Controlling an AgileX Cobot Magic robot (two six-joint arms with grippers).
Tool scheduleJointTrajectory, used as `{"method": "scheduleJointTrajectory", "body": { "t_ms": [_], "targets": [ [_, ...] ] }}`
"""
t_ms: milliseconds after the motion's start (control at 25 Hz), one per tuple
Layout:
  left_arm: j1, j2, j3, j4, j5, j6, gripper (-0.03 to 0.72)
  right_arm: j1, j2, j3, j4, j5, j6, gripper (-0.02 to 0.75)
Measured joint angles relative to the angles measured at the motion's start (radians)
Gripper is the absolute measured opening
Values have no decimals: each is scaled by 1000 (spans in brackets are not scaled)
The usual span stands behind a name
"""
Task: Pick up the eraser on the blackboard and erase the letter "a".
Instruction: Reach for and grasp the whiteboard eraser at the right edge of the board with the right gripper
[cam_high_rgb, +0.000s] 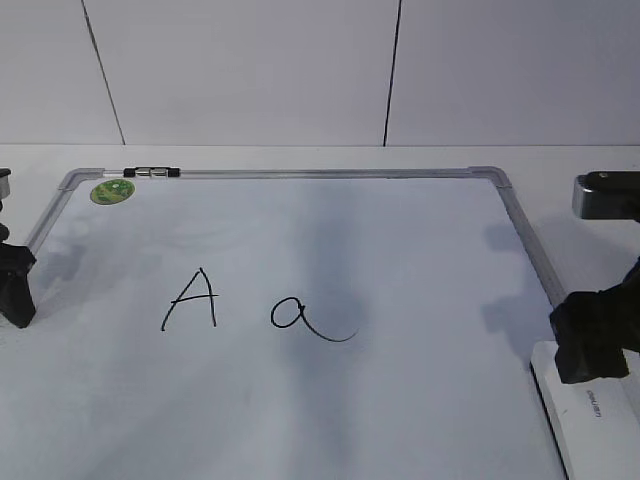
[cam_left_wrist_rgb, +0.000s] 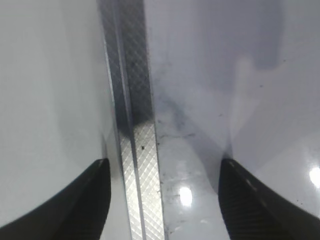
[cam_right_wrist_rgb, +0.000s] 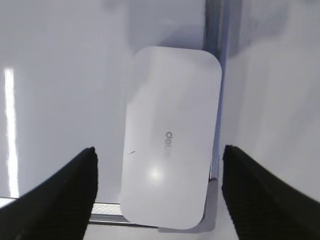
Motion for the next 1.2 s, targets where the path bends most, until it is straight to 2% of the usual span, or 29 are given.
{"method": "scheduleJointTrajectory", "body": {
  "t_ms": [80, 400, 640, 920, 1200],
  "targets": [
    [0, 0, 0, 0, 0, 0, 480, 0, 0, 0, 0, 0, 0, 592],
    [2, 0, -4, 10, 2, 0, 281, 0, 0, 0, 0, 0, 0, 592],
    [2, 0, -6, 34, 4, 0, 190, 0, 0, 0, 0, 0, 0, 592],
    [2, 0, -6, 50, 4, -38, 127, 0, 0, 0, -18, 0, 2, 592],
    [2, 0, -9, 52, 6, -57, 103, 0, 0, 0, -22, 14, 62, 592]
  ]
}}
